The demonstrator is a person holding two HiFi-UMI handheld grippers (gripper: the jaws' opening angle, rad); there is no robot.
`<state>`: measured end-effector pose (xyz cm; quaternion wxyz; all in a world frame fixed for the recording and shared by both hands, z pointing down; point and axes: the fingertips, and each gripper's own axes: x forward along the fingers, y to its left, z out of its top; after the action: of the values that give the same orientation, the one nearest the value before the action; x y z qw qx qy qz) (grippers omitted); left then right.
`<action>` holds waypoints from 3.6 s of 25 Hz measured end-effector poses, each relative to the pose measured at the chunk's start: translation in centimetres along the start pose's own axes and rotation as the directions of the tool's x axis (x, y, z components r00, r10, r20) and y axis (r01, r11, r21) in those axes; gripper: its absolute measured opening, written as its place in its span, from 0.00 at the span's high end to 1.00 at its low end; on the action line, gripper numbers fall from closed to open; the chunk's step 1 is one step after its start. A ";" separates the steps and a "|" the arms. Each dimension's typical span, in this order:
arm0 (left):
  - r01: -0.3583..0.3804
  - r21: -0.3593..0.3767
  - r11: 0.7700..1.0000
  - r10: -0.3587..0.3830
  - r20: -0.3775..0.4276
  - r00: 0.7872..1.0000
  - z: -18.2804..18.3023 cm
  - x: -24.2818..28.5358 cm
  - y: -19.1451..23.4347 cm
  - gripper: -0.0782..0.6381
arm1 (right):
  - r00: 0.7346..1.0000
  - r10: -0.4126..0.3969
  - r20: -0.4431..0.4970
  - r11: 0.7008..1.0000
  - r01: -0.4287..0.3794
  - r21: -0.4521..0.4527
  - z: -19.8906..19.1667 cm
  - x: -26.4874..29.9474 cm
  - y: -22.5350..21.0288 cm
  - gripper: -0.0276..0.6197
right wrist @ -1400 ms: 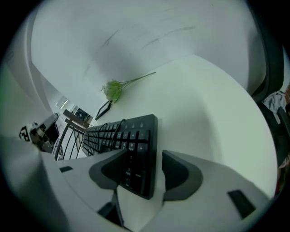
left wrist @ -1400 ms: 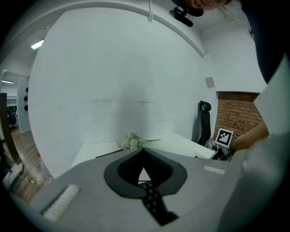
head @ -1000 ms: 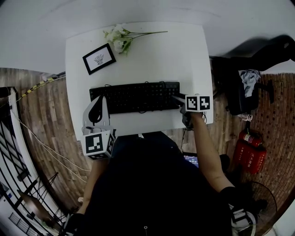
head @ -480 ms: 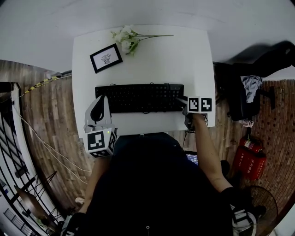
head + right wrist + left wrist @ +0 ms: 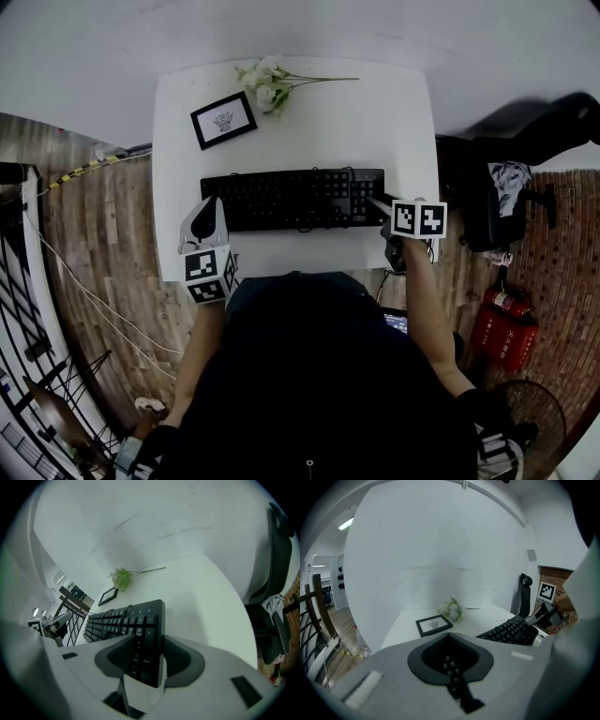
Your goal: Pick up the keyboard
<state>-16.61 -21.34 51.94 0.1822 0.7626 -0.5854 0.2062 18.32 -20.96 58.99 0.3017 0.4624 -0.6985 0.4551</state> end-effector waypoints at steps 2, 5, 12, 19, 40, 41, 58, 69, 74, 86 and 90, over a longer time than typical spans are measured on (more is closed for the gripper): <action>-0.009 -0.023 1.000 0.008 -0.048 0.999 -1.7 0.5 1.0 0.88 | 1.000 -0.011 0.012 1.000 0.012 -0.014 0.5 -0.6 0.2 0.66; -0.029 -0.040 0.999 0.024 -0.112 0.993 -3.9 1.0 2.6 0.87 | 0.999 -0.023 0.025 0.999 0.024 -0.030 1.1 -1.2 0.5 0.66; 0.004 -0.121 0.993 -0.034 -0.246 0.969 -8.3 1.9 4.9 0.84 | 0.999 -0.036 0.037 0.998 0.038 -0.046 1.6 -1.9 0.9 0.66; 0.114 -0.371 0.922 -0.240 -0.314 0.919 -10.8 2.6 4.8 0.56 | 0.998 -0.042 0.041 0.998 0.044 -0.049 1.7 -2.1 0.9 0.66; 0.154 -0.487 0.860 -0.375 -0.398 0.837 -11.8 3.8 3.8 0.50 | 0.998 -0.043 0.040 0.998 0.045 -0.050 1.7 -2.1 0.8 0.66; 0.151 -0.483 0.863 -0.372 -0.404 0.836 -11.8 3.9 3.8 0.50 | 0.998 -0.044 0.039 0.998 0.046 -0.050 1.7 -2.1 0.8 0.66; 0.157 -0.498 0.853 -0.387 -0.401 0.830 -11.6 4.2 3.2 0.58 | 0.998 -0.057 0.040 0.997 0.059 -0.044 1.6 -2.1 0.8 0.66; 0.142 -0.502 0.853 -0.367 -0.385 0.847 -11.6 3.2 3.0 0.59 | 0.996 -0.045 0.075 0.996 0.050 -0.074 1.8 -2.8 1.1 0.66; 0.149 -0.466 0.872 -0.337 -0.352 0.873 -9.9 2.4 3.4 0.59 | 0.992 -0.021 0.122 0.996 0.031 -0.083 2.3 -3.5 1.7 0.66; 0.160 -0.296 0.942 -0.213 -0.158 0.964 0.0 -0.9 4.4 0.59 | 0.930 0.077 0.359 0.982 -0.008 -0.190 6.9 -9.5 4.5 0.66; 0.157 -0.237 0.959 -0.175 -0.057 0.983 4.0 -2.5 4.5 0.59 | 0.887 0.109 0.450 0.973 -0.002 -0.232 8.9 -12.1 5.6 0.66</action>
<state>-21.16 -22.50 47.40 0.3091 0.7740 -0.5320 0.1499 17.87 -23.71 43.19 0.1651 0.4993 -0.8101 0.2593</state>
